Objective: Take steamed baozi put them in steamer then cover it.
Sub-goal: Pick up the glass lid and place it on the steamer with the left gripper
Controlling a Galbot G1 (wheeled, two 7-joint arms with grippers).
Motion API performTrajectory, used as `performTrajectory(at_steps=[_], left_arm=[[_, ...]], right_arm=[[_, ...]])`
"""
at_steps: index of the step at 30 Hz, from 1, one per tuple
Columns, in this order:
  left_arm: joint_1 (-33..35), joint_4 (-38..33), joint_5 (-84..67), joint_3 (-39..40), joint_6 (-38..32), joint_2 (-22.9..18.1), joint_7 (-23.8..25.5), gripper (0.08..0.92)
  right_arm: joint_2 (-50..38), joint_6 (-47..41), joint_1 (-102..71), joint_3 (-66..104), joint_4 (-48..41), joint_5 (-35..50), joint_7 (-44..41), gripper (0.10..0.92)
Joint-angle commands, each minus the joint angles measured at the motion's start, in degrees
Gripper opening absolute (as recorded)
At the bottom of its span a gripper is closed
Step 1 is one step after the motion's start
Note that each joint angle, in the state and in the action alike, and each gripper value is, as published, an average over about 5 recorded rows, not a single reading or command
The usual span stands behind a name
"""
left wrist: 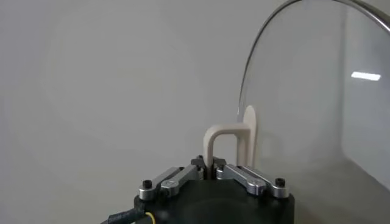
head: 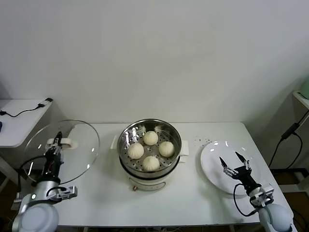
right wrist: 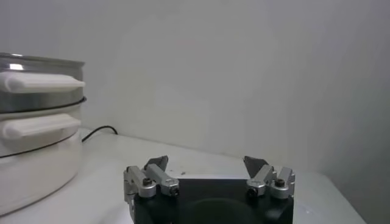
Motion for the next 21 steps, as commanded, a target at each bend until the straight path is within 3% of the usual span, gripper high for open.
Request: performTrajectory(at_steps=[1, 5, 9, 16, 21], left_arm=[[-17.2, -9.4, 2.2, 27.3, 23.9, 6.6, 12.8, 0.147], [-25.1, -8.4, 7.3, 34.8, 24.0, 2.0, 20.1, 0.147], [-28.1, -6.0, 13.2, 40.7, 24.0, -3.9, 24.4, 0.147], [-28.8, 2.5, 21.1, 45.0, 24.0, -16.4, 24.9, 0.147], [-30.0, 7.3, 22.7, 45.4, 24.0, -22.6, 24.1, 0.147]], right_arm=[[-0.9, -0.1, 5.1, -3.0, -3.7, -1.8, 0.6, 0.823], [-0.6, -0.1, 6.2, -3.5, -4.8, -2.1, 0.8, 0.823], [-0.5, 0.1, 6.6, -3.5, -5.6, -2.2, 0.7, 0.823], [-0.6, 0.5, 6.9, -3.3, -6.5, -2.4, 0.5, 0.823], [-0.8, 0.5, 6.7, -3.2, -6.6, -2.5, 0.5, 0.823]])
